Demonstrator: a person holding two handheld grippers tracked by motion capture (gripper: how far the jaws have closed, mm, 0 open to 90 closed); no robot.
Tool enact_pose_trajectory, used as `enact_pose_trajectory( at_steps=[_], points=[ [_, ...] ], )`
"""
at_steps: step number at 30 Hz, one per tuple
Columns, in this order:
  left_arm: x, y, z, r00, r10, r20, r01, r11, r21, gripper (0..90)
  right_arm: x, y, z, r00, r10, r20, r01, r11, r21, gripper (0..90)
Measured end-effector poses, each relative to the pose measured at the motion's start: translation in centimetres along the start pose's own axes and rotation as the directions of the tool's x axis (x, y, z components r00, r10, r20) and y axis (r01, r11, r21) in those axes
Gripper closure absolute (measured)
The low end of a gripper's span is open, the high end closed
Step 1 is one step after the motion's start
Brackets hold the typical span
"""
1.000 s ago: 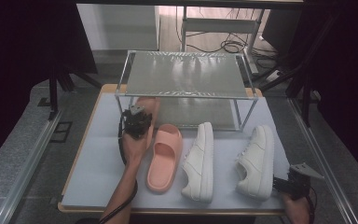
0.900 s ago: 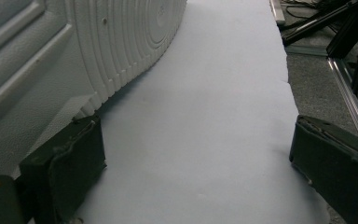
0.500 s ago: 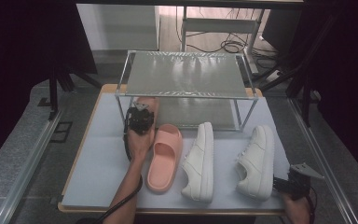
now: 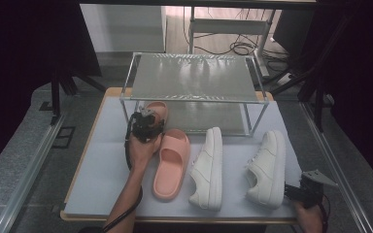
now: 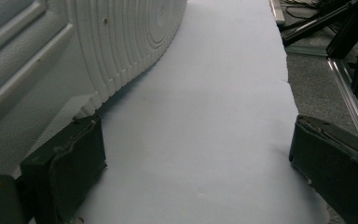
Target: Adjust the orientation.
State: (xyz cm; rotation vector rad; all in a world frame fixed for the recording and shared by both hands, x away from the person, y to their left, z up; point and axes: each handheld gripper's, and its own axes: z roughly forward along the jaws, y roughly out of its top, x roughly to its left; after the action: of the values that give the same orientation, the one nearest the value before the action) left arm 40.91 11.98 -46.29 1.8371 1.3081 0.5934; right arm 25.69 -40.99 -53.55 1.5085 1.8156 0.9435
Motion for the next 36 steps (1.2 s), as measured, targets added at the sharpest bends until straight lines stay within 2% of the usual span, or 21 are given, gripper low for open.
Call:
enact_pose_trajectory(
  at_steps=[3,7,13,18,21,28,32,36],
  points=[
    [0.4,-0.5,-1.1,1.0,0.003,0.009,-0.003,1.0,0.003,52.7,0.0,0.0,0.0,1.0,0.0,0.0,0.0,1.0,0.0,3.5],
    [1.2,-1.3,-2.9,0.9989,-0.012,0.046,0.013,0.9999,-0.011,50.3,0.0,0.0,0.0,1.0,0.0,0.0,0.0,1.0,0.001,3.5],
    [1.7,-2.4,-5.5,0.9972,-0.006,0.074,0.008,0.9997,-0.021,50.0,0.0,0.0,0.0,1.0,0.0,0.0,0.0,1.0,0.001,3.5],
    [1.8,-3.8,-6.9,0.9958,-0.001,0.092,0.002,1.0,-0.009,54.3,0.0,0.0,0.0,1.0,0.0,0.001,0.0,1.0,0.001,3.5],
    [1.8,-5.0,-7.4,0.995,-0.006,0.099,0.006,1.0,0.002,61.6,0.0,0.0,0.0,1.0,0.0,0.001,0.0,1.0,0.001,3.5],
    [1.5,-7.8,-8.3,0.994,0.008,0.109,-0.011,0.9995,0.029,70.4,0.0,0.0,0.0,1.0,0.0,0.001,0.0,1.0,0.001,3.5],
    [1.2,-8.8,-8.5,0.9927,0.006,0.12,-0.011,0.9992,0.038,76.5,0.0,0.0,0.0,1.0,0.0,0.001,0.0,1.0,0.001,3.5],
    [0.8,-9.5,-8.4,0.993,0.027,0.115,-0.033,0.998,0.055,81.4,0.0,0.0,0.0,1.0,0.0,0.001,0.0,1.0,0.0,3.5]
  ],
)
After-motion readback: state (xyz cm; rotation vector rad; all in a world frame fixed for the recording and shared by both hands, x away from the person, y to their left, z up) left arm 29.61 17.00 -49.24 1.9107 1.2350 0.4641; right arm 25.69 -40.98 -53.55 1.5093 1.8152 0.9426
